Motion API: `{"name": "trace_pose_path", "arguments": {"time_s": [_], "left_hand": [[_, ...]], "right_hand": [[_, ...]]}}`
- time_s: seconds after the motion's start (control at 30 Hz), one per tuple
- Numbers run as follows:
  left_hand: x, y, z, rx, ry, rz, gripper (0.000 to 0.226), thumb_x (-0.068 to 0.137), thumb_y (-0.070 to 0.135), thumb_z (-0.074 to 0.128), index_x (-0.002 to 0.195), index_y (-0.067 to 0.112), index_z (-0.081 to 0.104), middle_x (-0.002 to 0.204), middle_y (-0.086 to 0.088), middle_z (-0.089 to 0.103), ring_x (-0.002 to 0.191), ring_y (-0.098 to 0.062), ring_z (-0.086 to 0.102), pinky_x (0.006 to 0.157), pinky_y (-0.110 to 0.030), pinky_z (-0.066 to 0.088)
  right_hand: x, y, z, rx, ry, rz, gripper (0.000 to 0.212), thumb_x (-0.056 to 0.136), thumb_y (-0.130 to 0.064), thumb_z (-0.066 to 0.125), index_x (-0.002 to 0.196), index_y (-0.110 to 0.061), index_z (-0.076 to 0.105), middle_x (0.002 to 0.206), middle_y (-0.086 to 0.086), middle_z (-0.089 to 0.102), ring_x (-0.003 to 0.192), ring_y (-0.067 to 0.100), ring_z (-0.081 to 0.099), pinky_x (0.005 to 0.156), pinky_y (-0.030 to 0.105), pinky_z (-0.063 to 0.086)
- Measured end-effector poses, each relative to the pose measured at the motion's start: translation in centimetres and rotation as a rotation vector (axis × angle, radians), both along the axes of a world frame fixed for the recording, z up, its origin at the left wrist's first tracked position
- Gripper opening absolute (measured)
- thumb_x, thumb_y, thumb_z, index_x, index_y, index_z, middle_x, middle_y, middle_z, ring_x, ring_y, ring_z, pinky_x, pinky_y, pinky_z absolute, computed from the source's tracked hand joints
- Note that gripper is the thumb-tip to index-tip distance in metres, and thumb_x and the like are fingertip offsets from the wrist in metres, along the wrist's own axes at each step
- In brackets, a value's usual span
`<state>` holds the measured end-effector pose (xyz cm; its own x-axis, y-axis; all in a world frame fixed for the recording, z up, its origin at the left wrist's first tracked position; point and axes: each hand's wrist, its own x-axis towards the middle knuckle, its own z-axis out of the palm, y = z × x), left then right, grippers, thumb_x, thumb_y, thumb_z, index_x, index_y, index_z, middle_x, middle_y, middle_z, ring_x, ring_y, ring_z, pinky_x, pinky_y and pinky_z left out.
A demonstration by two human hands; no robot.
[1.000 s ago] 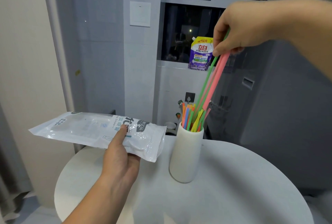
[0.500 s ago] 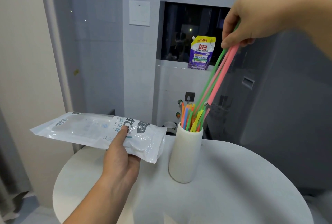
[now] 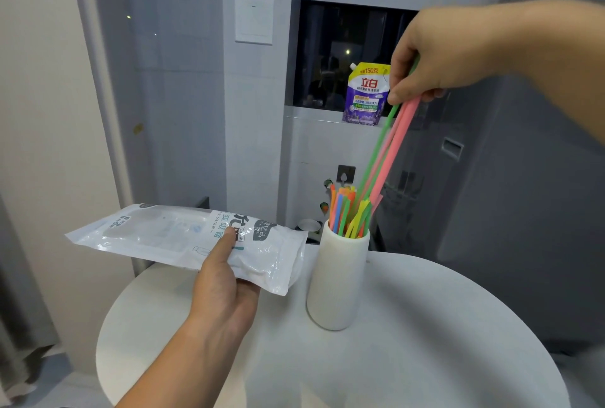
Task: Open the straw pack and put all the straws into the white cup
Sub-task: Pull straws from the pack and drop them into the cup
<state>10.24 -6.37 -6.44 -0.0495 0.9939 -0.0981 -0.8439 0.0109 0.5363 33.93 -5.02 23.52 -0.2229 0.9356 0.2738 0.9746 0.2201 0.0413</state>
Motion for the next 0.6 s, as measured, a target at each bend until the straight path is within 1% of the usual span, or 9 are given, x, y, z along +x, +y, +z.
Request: {"name": "trace_pose_path", "arguments": {"time_s": [0.07, 0.17, 0.3, 0.33, 0.5, 0.6], "left_hand": [[0.0, 0.0, 0.1, 0.003, -0.005, 0.001, 0.022, 0.1, 0.021, 0.062, 0.12, 0.017, 0.069, 0.114, -0.005, 0.078, 0.098, -0.02, 0.078, 0.087, -0.043, 0.061], [0.0, 0.0, 0.1, 0.004, -0.016, 0.006, 0.023, 0.1, 0.019, 0.062, 0.122, 0.017, 0.069, 0.116, -0.005, 0.078, 0.1, -0.02, 0.077, 0.089, -0.043, 0.06], [0.0, 0.1, -0.1, -0.006, -0.017, 0.007, 0.017, 0.1, 0.019, 0.063, 0.114, 0.018, 0.071, 0.107, -0.003, 0.08, 0.089, -0.017, 0.079, 0.074, -0.039, 0.065], [0.0, 0.0, -0.1, -0.007, -0.017, 0.007, 0.016, 0.1, 0.019, 0.063, 0.113, 0.018, 0.071, 0.105, -0.003, 0.08, 0.087, -0.017, 0.079, 0.073, -0.039, 0.065], [0.0, -0.1, 0.1, -0.01, -0.014, 0.015, 0.021, 0.099, 0.019, 0.063, 0.119, 0.018, 0.07, 0.111, -0.003, 0.079, 0.093, -0.017, 0.078, 0.08, -0.039, 0.064], [0.0, -0.1, 0.3, -0.005, -0.016, 0.009, 0.024, 0.1, 0.018, 0.062, 0.122, 0.017, 0.069, 0.117, -0.005, 0.078, 0.099, -0.019, 0.077, 0.091, -0.044, 0.059]], "right_hand": [[-0.2, 0.4, -0.4, -0.013, -0.001, 0.006, 0.015, 0.082, -0.035, 0.082, 0.075, -0.023, 0.077, 0.06, -0.011, 0.073, 0.048, 0.001, 0.066, 0.038, 0.01, 0.043], [-0.5, 0.6, -0.7, -0.026, -0.004, 0.006, 0.016, 0.082, -0.035, 0.082, 0.075, -0.022, 0.077, 0.06, -0.009, 0.073, 0.047, 0.001, 0.066, 0.038, 0.01, 0.043], [-0.7, 0.5, -0.3, -0.036, -0.003, 0.014, 0.016, 0.083, -0.035, 0.081, 0.076, -0.021, 0.077, 0.059, -0.011, 0.073, 0.046, 0.001, 0.065, 0.037, 0.008, 0.042], [-0.7, 0.5, -0.1, -0.029, -0.003, 0.015, 0.016, 0.083, -0.036, 0.081, 0.076, -0.021, 0.077, 0.059, -0.012, 0.073, 0.047, 0.001, 0.066, 0.037, 0.009, 0.042], [-0.3, 0.6, 0.6, -0.048, -0.007, 0.01, 0.013, 0.081, -0.034, 0.082, 0.078, -0.022, 0.078, 0.061, -0.011, 0.074, 0.05, 0.002, 0.068, 0.038, 0.01, 0.045], [-0.1, 0.7, 0.7, -0.038, 0.001, 0.017, 0.013, 0.081, -0.034, 0.082, 0.078, -0.022, 0.078, 0.062, -0.011, 0.074, 0.049, 0.003, 0.068, 0.038, 0.01, 0.045]]}}
